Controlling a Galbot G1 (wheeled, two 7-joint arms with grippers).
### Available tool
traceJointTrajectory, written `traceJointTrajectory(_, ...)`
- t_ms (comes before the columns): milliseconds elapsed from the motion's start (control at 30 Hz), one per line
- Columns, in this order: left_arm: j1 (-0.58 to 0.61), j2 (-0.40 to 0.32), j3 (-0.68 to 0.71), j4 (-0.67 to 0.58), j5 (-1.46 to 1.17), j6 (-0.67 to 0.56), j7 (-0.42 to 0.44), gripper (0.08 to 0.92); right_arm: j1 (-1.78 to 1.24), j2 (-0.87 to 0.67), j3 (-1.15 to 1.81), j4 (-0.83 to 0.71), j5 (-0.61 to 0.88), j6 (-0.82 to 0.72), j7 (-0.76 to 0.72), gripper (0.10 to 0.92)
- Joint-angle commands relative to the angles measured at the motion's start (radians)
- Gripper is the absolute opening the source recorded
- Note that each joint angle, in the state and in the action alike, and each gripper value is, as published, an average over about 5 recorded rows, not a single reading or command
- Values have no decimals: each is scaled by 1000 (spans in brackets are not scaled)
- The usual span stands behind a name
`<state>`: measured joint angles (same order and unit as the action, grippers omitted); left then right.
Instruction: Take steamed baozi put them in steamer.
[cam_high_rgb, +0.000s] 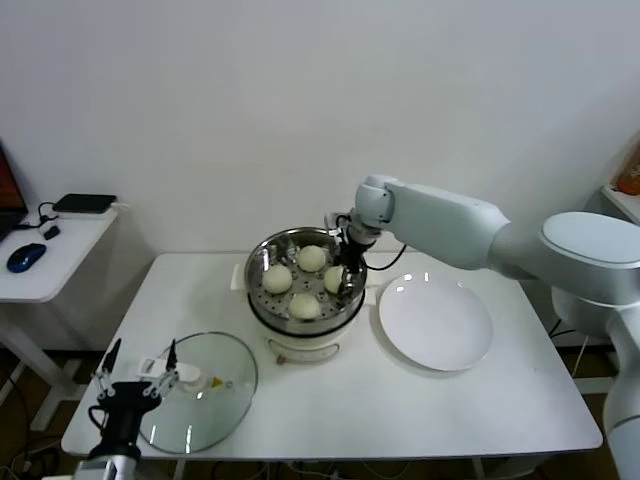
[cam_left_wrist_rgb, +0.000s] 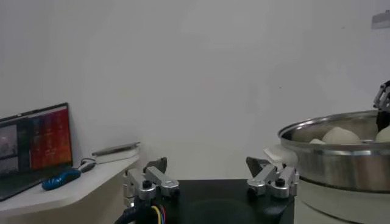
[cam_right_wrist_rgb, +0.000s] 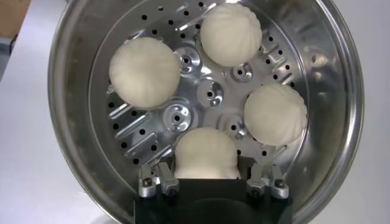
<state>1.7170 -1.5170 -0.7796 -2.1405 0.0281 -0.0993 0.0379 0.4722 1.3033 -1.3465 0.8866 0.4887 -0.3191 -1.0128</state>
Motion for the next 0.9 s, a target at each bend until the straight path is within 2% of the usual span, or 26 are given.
traceJointTrajectory(33,-4,1,1,2,1,1,1,823,-12,3,9,-13,-12,3,-1,672)
traceJointTrajectory(267,-6,1,1,3,1,3,1,823,-1,-8,14,11,12,2,-7,807)
traceJointTrajectory(633,-5,3,4,0,6,4,1,823,101,-112,85,121,71,5,4,823)
traceJointTrajectory(900,0,0,12,-14,7,7,0,823,55,-254,308,226,66,16,140,823)
